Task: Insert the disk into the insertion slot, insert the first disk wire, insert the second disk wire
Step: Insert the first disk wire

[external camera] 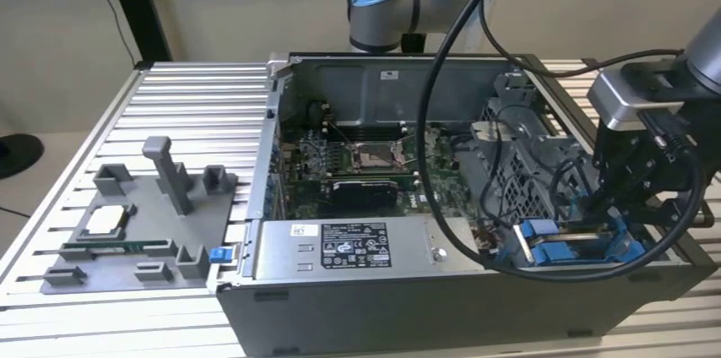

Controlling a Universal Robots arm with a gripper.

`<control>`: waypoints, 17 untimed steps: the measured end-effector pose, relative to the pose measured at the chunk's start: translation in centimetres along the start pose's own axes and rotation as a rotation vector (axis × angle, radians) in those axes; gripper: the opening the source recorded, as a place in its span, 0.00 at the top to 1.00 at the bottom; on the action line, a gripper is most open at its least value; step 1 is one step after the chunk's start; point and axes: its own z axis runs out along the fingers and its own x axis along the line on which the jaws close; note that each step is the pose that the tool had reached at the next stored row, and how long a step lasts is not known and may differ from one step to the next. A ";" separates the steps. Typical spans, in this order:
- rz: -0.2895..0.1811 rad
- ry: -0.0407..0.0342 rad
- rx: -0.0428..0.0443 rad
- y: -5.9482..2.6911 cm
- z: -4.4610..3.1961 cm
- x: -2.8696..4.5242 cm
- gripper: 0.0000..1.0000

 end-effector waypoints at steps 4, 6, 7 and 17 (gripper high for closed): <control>0.000 0.0000 -0.0016 -0.10 0.06 -0.01 1.00; 0.000 0.0000 -0.0016 -0.17 0.08 0.00 1.00; 0.000 0.0001 -0.0016 -0.19 0.09 0.00 1.00; 0.002 -0.0002 -0.0014 -0.23 0.70 0.06 1.00</control>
